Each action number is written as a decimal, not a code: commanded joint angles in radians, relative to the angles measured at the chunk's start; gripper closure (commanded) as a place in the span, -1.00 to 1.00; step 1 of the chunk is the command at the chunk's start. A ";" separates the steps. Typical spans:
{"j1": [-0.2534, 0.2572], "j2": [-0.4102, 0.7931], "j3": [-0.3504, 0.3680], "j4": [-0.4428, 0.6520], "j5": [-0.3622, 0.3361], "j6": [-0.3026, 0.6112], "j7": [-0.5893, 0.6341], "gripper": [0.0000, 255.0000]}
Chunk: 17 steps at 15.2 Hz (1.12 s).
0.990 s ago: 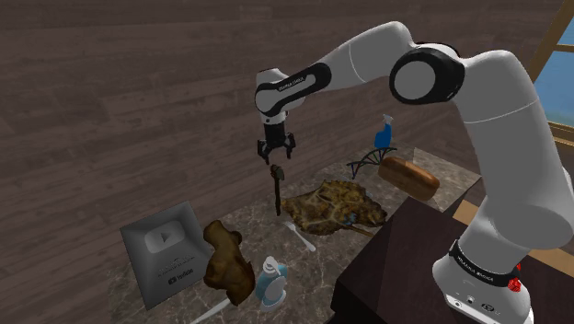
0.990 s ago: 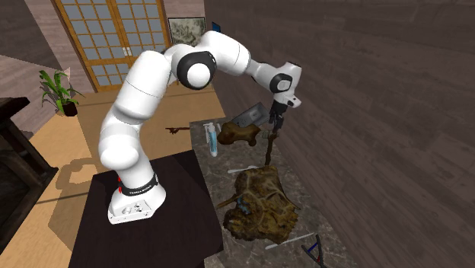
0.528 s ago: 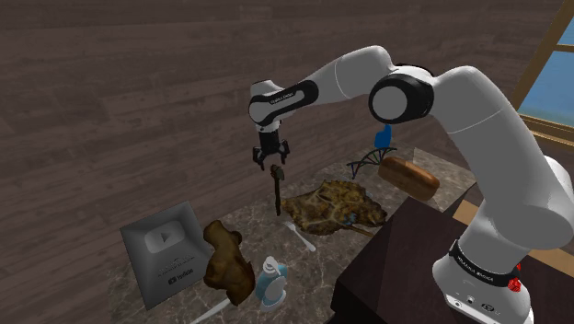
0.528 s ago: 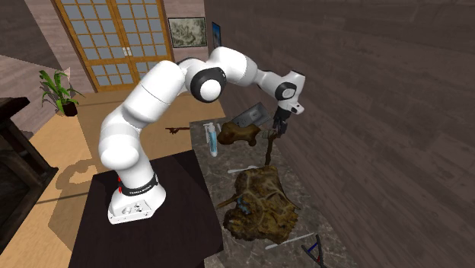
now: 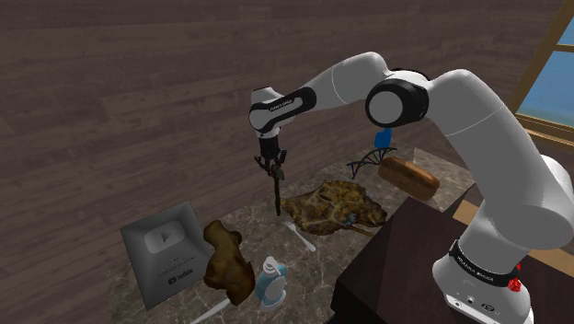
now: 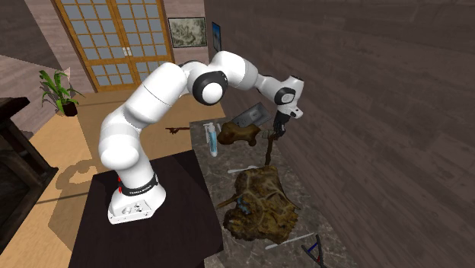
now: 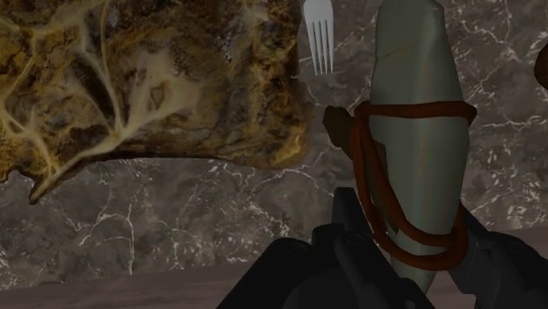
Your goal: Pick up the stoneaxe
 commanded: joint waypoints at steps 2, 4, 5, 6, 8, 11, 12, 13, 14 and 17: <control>0.000 0.001 0.000 0.001 0.000 0.000 0.000 1.00; 0.000 0.001 0.000 0.001 0.000 0.000 0.000 1.00; 0.000 0.001 0.000 0.001 0.000 0.000 0.000 1.00; 0.000 0.001 0.000 0.001 0.000 0.000 0.000 1.00; 0.000 -0.010 0.000 -0.004 0.000 -0.007 0.000 1.00; -0.001 -0.032 0.001 0.000 0.001 -0.032 0.001 1.00; -0.001 -0.038 0.001 0.002 0.001 -0.041 0.002 1.00; -0.001 -0.045 0.001 0.005 0.001 -0.050 0.002 1.00; -0.001 -0.051 0.001 0.007 0.001 -0.059 0.002 1.00; -0.001 -0.069 0.002 0.018 0.001 -0.087 0.004 1.00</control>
